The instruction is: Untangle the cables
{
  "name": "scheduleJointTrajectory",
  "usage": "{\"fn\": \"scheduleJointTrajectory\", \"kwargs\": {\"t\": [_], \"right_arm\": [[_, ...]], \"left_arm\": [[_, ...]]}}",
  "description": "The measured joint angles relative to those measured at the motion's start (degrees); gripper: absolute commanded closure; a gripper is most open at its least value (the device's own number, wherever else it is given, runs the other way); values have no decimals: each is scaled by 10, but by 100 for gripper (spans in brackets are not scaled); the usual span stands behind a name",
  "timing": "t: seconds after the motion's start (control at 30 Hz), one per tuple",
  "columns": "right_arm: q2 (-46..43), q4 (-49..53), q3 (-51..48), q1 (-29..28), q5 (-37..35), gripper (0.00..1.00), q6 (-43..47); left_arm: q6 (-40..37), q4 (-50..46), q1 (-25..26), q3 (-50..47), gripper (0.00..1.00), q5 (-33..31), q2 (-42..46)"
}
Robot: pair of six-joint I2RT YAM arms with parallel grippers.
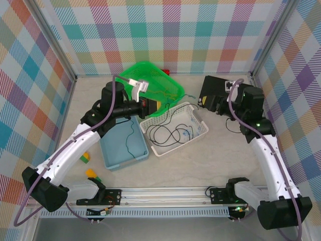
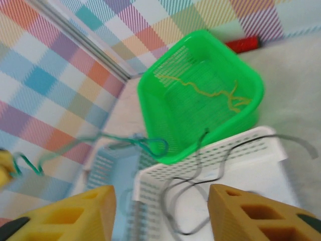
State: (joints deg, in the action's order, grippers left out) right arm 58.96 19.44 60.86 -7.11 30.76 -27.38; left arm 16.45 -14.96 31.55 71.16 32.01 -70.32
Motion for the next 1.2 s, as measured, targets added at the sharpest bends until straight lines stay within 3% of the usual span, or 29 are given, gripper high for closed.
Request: {"fn": "scheduleJointTrajectory", "kwargs": {"t": [0.23, 0.43, 0.87, 1.2], "right_arm": [[24, -45, -8, 0, 60, 58, -278], [25, -67, -12, -8, 73, 60, -418], [62, -48, -5, -48, 68, 66, -506], [69, -50, -5, -57, 62, 86, -520]], "left_arm": [[-54, 10, 0, -23, 100, 3, 12], [-96, 18, 0, -31, 100, 18, 12], [-131, 20, 1, -44, 100, 31, 12], [-133, 20, 2, -44, 100, 31, 12]]}}
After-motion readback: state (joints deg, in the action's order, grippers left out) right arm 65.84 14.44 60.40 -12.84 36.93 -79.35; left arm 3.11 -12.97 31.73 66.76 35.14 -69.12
